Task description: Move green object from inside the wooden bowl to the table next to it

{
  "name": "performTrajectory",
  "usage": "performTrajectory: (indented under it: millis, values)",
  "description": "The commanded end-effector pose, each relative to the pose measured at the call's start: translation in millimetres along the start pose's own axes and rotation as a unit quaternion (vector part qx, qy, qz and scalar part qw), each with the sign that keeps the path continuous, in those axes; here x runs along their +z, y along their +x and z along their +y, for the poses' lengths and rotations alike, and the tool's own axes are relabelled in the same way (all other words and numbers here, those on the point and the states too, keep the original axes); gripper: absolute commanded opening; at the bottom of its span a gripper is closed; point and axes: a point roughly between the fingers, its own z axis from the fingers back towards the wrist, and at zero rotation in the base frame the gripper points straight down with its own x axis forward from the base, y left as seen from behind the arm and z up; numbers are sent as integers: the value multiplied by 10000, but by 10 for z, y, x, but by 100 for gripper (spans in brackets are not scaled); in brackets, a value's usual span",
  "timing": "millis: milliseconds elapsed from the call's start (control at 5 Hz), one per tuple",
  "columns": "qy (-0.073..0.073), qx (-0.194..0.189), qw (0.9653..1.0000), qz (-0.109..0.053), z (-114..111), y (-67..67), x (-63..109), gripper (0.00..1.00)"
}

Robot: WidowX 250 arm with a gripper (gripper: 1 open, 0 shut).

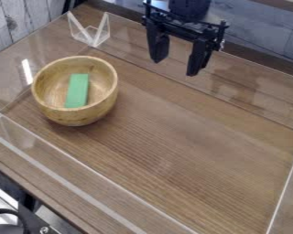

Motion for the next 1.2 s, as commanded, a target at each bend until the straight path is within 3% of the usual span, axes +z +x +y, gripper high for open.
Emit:
performTrajectory:
  millis: [0,200,400,800,1000]
  values:
    - [-13,159,9998,143,86,10,-67,100]
    - [-28,93,9999,143,285,-5,-138,100]
    - [-17,28,10000,5,588,-79,-161,100]
    - [-9,311,9993,-227,1157,-159,-73,100]
    - [-13,568,9981,-247,1293,-118,-77,100]
